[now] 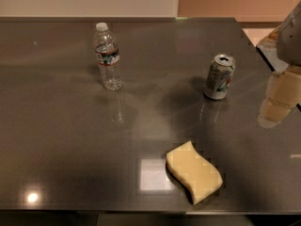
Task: Pick sponge
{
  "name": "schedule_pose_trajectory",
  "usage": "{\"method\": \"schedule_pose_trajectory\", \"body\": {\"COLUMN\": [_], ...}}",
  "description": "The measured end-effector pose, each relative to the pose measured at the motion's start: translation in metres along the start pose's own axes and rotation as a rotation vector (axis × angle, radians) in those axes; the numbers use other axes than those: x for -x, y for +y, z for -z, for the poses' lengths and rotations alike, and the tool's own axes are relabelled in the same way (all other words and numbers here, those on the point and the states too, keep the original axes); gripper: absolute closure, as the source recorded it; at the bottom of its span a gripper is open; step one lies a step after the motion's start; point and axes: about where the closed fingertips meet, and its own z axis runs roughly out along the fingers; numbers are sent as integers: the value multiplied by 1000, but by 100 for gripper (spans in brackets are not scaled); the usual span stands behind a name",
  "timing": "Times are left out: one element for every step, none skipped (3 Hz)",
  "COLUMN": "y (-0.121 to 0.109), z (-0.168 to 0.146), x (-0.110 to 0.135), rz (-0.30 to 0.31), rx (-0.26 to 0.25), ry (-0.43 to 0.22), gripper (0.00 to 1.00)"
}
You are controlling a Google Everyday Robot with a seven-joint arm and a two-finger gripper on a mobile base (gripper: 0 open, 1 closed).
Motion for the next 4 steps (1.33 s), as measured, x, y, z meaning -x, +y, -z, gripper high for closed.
{"method": "schedule_pose_trajectory", "body": {"y": [0, 11, 36, 68], "z": [0, -2, -9, -26], "x": [0, 10, 27, 45], "rz": [0, 43, 120, 224], "rx": [0, 15, 39, 61], "ry": [0, -16, -50, -85], "gripper": [0, 0, 0, 0]}}
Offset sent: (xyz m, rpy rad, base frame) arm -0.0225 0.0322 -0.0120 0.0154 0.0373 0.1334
